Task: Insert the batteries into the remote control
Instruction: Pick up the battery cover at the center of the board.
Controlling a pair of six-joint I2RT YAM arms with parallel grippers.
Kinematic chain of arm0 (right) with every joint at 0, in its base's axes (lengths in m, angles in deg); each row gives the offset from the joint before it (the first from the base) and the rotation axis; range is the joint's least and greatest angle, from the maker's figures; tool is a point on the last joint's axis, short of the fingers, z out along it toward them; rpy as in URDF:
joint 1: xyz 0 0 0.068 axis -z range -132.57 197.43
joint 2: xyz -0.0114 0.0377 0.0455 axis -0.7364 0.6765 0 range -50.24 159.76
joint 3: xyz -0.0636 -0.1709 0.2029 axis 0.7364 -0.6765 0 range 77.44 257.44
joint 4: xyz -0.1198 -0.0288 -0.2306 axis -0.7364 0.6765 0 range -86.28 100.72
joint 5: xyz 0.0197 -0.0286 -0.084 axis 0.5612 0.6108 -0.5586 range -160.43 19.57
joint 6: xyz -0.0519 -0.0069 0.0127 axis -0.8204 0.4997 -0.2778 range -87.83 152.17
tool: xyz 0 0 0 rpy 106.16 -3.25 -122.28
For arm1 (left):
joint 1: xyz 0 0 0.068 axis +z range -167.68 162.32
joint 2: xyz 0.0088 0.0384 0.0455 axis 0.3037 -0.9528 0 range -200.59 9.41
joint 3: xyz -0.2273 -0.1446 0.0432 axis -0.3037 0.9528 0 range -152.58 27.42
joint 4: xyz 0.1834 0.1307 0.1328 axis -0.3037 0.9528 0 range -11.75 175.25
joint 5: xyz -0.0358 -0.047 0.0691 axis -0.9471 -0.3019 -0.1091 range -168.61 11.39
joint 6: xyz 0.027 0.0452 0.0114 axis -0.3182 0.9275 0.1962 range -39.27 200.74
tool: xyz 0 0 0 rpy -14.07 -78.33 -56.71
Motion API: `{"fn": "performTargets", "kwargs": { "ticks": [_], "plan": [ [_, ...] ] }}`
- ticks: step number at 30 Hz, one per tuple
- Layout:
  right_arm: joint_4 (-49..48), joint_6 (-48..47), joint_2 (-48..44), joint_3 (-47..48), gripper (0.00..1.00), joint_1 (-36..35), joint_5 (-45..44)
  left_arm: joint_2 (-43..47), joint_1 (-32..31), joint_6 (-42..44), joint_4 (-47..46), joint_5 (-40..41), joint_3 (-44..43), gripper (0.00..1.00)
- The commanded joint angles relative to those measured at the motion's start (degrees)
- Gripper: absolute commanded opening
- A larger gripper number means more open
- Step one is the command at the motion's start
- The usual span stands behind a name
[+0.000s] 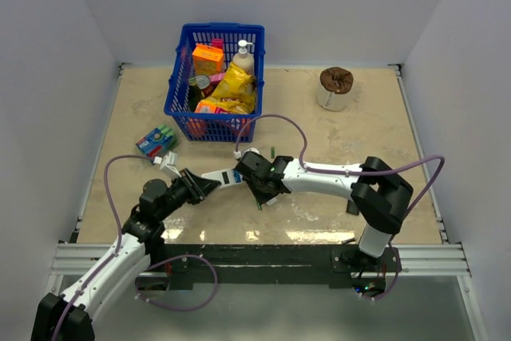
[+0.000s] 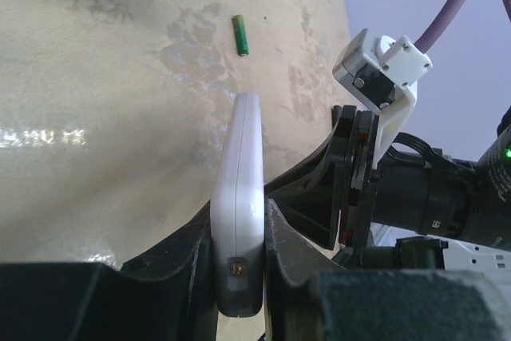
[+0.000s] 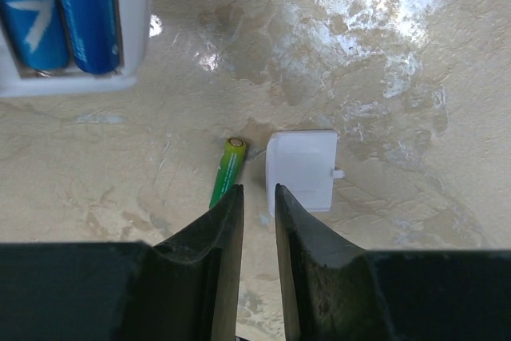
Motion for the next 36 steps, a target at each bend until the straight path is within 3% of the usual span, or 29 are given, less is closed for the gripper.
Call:
{"fn": "performTargets", "kwargs": {
  "ticks": [1,13,20,22,25,29,36],
  "plan": [
    [0.44,1.88,0.89,2.09,0.25,-0.37,-2.73,1.11,-0.13,1.66,2.65,3.21,-3.61,0.00],
    [0.27,2.50,4.32,2.26,0.21,-1.16,-4.31,-0.56,-0.13,2.80,1.86,2.07,-4.40,0.00],
    [0.97,3.03,3.35,1.74,0.00,-1.52,-6.68,-0.56,-0.13,2.98,-0.07,1.11,-3.87,0.00],
    [1.50,3.03,0.99,1.82,0.00,-1.52,-6.86,-0.47,-0.13,2.98,-1.39,0.32,-3.44,0.00],
    [2.29,2.33,-2.53,2.79,0.00,-1.52,-5.28,-0.12,-0.13,2.19,-5.77,-1.35,-1.86,0.00],
    [1.59,1.10,-11.82,5.07,0.00,-1.52,-1.77,0.85,-0.13,-1.57,-19.19,-3.99,1.74,0.00],
    [-5.95,0.56,-25.36,7.45,0.00,1.12,13.14,-4.15,-0.04,-6.50,-36.18,-7.50,3.07,0.00]
  ]
}}
